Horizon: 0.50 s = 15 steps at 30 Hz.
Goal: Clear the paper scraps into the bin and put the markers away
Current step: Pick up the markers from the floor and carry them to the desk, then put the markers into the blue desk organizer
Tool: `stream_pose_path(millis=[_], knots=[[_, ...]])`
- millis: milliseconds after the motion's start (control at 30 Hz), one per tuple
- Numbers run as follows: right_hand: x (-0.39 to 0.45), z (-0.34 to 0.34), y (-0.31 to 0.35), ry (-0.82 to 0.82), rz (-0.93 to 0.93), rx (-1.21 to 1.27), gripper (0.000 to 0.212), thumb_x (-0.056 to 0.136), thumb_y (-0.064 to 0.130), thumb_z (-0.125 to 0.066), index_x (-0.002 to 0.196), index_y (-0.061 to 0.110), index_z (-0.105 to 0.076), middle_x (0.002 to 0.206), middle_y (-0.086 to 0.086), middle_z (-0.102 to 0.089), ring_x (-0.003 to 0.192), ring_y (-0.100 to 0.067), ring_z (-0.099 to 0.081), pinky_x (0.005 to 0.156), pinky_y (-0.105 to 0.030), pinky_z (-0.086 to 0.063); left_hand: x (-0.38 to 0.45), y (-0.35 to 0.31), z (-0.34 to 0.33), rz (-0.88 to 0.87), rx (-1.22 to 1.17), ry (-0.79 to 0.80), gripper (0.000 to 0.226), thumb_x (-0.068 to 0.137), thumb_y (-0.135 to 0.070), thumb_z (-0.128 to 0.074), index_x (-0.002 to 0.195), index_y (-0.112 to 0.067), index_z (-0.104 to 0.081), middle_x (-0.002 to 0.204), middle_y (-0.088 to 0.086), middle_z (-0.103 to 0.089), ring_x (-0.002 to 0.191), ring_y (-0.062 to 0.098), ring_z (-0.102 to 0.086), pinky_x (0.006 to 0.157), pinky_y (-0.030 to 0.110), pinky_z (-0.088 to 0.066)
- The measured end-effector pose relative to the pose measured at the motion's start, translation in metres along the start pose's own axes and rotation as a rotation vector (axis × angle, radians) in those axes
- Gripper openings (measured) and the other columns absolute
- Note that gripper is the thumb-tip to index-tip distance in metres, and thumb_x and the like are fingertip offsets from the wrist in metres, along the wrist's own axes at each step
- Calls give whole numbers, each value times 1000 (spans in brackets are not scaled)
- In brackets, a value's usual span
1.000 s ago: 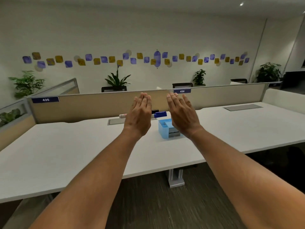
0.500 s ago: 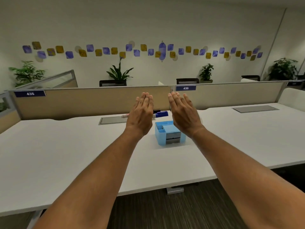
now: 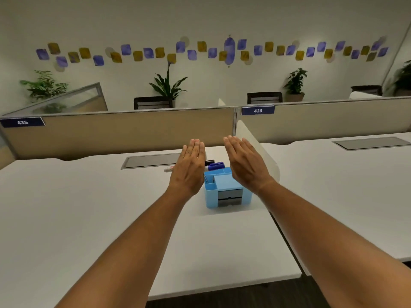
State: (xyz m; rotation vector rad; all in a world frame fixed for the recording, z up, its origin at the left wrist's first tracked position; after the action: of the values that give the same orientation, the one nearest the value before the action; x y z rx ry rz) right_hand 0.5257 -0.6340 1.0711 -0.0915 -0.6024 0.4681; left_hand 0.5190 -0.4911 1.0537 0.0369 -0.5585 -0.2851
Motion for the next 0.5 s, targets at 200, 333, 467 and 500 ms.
stream_pose_path(millis=[200, 333, 467, 500], knots=[[22, -61, -22, 79, -5, 8, 64, 87, 2, -59, 145, 0, -32, 147, -22, -43, 135, -36, -42, 115, -41, -27, 33, 12, -65, 0, 2, 79, 67, 96, -10, -41, 150, -3, -3, 159, 16, -7, 147, 29, -4, 116, 36, -1], [43, -92, -35, 106, -18, 21, 64, 86, 4, -62, 144, 0, -35, 143, -22, -47, 130, -37, -48, 112, -42, -33, 60, 20, -99, -18, -10, 116, 70, 95, -11, -44, 150, -3, -1, 159, 17, -5, 147, 29, -2, 116, 36, 0], [56, -118, -38, 117, -33, 82, 62, 80, 6, -70, 136, -2, -45, 126, -22, -60, 108, -36, -62, 98, -41, -48, 77, 28, -126, -29, -52, 166, 70, 96, -11, -44, 150, -4, 0, 159, 16, -2, 147, 28, 0, 117, 36, -1], [58, -126, -37, 123, -30, 91, 62, 80, 6, -71, 136, -2, -45, 126, -23, -61, 108, -36, -63, 97, -41, -49, 79, 31, -132, -28, -62, 169, 71, 96, -10, -44, 150, -4, 1, 159, 16, -2, 147, 28, 1, 117, 36, 0]])
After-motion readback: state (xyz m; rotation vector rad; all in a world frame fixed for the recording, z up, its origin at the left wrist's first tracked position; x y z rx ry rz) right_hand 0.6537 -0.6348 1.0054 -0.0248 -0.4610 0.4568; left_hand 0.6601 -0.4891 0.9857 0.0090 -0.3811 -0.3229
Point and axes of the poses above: each hand's wrist, its own x-axis towards the middle knuckle, its own z-axis out of the back of the hand, y = z × x, the point moved 5 cm from there along x, towards the middle knuckle
